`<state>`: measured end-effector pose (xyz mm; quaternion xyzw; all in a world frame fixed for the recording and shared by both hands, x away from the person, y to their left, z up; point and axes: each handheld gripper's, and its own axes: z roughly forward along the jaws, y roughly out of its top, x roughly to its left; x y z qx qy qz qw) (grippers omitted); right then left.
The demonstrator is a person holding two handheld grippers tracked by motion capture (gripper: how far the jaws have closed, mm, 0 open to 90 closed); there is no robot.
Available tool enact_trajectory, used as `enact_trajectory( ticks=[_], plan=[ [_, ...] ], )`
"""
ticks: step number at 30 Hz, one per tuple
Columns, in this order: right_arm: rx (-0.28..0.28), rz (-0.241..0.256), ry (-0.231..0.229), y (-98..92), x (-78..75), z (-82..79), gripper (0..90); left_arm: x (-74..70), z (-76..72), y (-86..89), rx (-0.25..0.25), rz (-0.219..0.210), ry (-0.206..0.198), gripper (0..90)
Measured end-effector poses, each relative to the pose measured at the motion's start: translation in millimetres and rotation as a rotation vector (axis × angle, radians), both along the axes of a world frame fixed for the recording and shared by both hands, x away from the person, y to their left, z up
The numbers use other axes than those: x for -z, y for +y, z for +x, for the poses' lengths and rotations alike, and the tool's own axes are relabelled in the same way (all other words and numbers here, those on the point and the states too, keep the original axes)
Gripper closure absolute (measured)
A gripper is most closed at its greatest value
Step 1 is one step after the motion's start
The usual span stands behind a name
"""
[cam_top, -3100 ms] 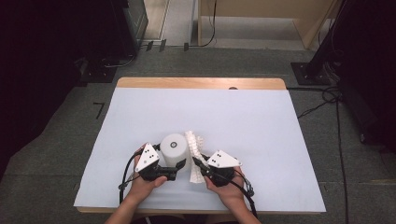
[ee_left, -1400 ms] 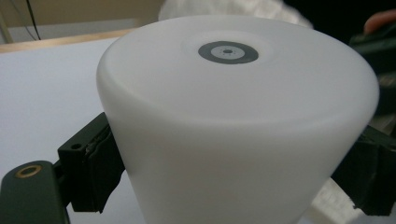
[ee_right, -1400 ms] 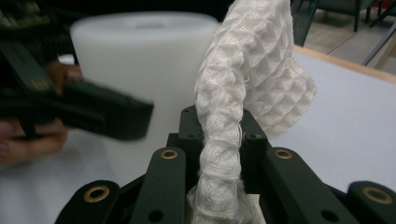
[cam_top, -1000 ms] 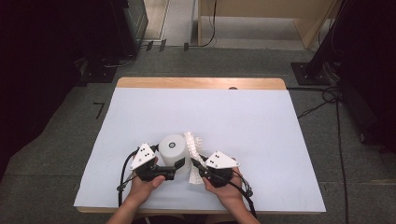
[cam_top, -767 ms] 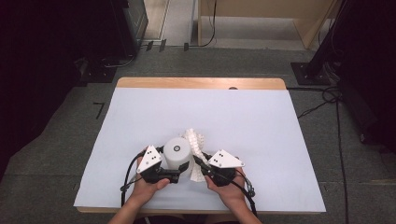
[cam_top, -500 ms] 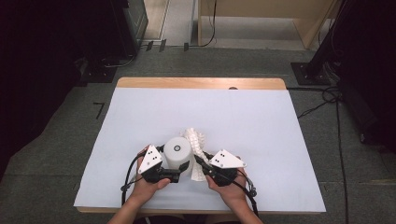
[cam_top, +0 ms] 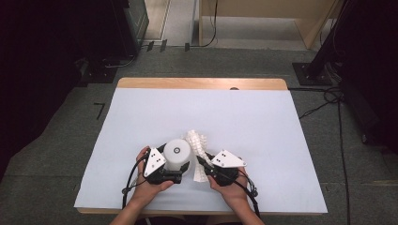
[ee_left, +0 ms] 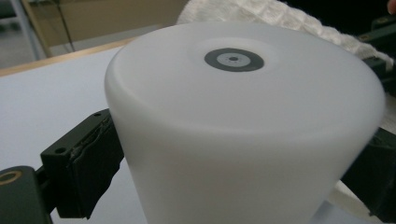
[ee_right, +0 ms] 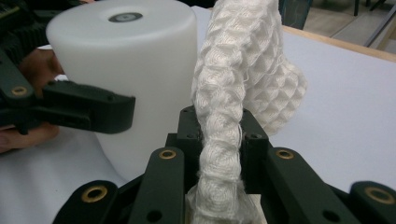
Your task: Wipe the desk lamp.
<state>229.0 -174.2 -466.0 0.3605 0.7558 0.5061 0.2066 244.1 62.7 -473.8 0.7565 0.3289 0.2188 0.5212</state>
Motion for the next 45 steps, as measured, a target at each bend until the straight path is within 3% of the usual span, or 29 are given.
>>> enact_trajectory(
  ticks=[5, 7, 12, 15, 18, 21, 27, 36, 40, 42, 45],
  plan=[
    [0.021, 0.003, 0.019, -3.2, 3.9, 3.2, 75.8, 0.8, -4.0, -6.7, -0.063, 0.026, 0.031, 3.4],
    [0.028, 0.001, 0.027, -4.0, 5.6, 4.2, 75.8, 2.9, -5.5, -13.5, -0.096, 0.068, 0.037, 5.6],
    [0.016, -0.003, 0.033, -1.5, 7.7, 4.5, 75.5, 2.9, -3.0, -9.5, -0.103, 0.05, 0.035, 8.5],
    [0.006, -0.012, 0.054, 0.2, 11.1, 5.2, 75.5, -1.1, 4.4, 4.6, -0.102, -0.015, 0.059, 8.6],
    [0.003, -0.017, 0.06, 1.6, 13.5, 5.8, 75.7, -8.3, 10.7, 19.1, -0.026, -0.123, 0.093, 8.7],
    [-0.003, -0.005, 0.055, 2.8, 11.2, 4.7, 75.8, -13.6, 11.8, 23.6, 0.054, -0.179, 0.101, 8.7],
    [-0.047, 0.012, 0.01, 6.9, 5.4, -1.3, 76.0, -13.2, 7.4, 12.9, 0.116, -0.121, 0.092, 8.7],
    [-0.061, 0.053, -0.102, 3.5, -18.6, -13.4, 76.4, -7.3, 5.2, 0.6, 0.107, -0.003, 0.081, 8.7],
    [-0.059, 0.041, -0.071, 5.5, -10.0, -9.9, 76.6, -10.9, 5.7, 5.0, 0.099, -0.027, 0.067, 8.7],
    [-0.058, 0.016, -0.028, 8.7, -1.1, -6.2, 76.6, -14.6, 6.1, 9.2, 0.095, -0.052, 0.058, 8.7],
    [-0.064, -0.007, 0.015, 11.9, 8.3, -1.9, 76.6, -17.2, 5.5, 11.5, 0.096, -0.055, 0.035, 8.7]
  ],
)
